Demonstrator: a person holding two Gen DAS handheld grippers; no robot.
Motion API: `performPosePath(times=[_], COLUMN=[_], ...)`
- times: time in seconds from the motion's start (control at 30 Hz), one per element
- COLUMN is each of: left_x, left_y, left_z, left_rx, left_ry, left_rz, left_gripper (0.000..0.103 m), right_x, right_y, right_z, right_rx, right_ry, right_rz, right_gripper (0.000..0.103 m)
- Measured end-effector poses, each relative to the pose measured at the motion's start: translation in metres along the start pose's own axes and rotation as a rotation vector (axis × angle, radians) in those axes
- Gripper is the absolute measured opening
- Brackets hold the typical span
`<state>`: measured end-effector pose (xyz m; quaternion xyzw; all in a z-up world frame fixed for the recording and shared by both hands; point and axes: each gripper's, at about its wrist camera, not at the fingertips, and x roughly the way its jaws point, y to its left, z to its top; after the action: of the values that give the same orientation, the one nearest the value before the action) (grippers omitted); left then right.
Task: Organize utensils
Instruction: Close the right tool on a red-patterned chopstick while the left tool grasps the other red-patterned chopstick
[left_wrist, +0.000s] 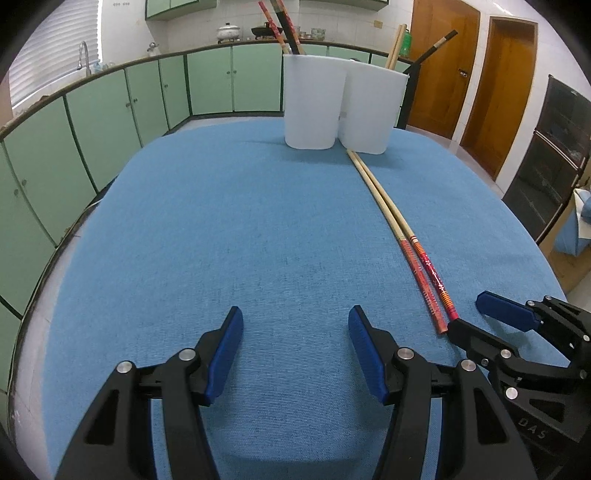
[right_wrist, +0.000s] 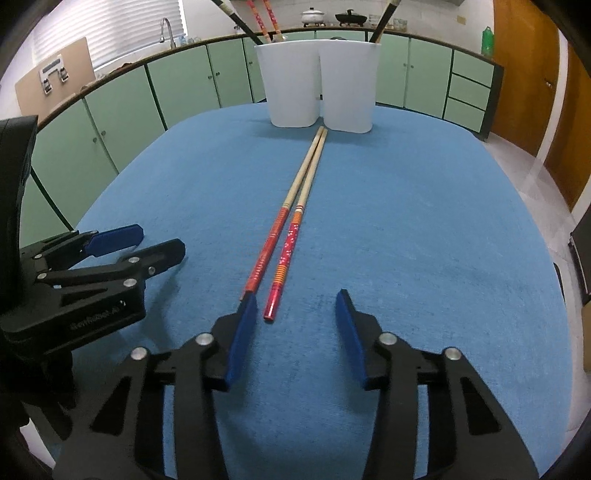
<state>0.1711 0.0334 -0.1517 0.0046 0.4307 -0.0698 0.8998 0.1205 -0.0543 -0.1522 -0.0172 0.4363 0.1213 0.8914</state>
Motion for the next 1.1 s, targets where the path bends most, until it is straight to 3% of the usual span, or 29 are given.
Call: performPosePath(times=[0.23, 0.37, 0.83, 1.1], left_x=[0.001, 0.001, -0.001, 0.005], left_y=[-0.002, -0.005, -0.038, -0.064], left_z=[0.001, 0.004, 0.007, 0.002], left_rx=[0.004, 0.009, 0.034, 0.057], left_ry=[0.001, -0.001, -0.017, 0.012], left_rz=[0.004, 0.001, -0.060, -0.097], left_gripper=[0.059, 0.059, 0.059, 0.059], right_x=[0.001, 0.000, -0.007, -0.007], right_y=[-0.003, -0.008, -0.052, -0.055], right_z=[0.000, -0.001, -0.004, -0.003], right_rx=[0.013, 0.040, 0.134, 0.121], right_ry=[0.001, -0.001, -0.014, -0.006], right_rz=[0.021, 0.046, 0.006, 0.019], right_gripper=[0.007, 0.006, 0.005, 0.005])
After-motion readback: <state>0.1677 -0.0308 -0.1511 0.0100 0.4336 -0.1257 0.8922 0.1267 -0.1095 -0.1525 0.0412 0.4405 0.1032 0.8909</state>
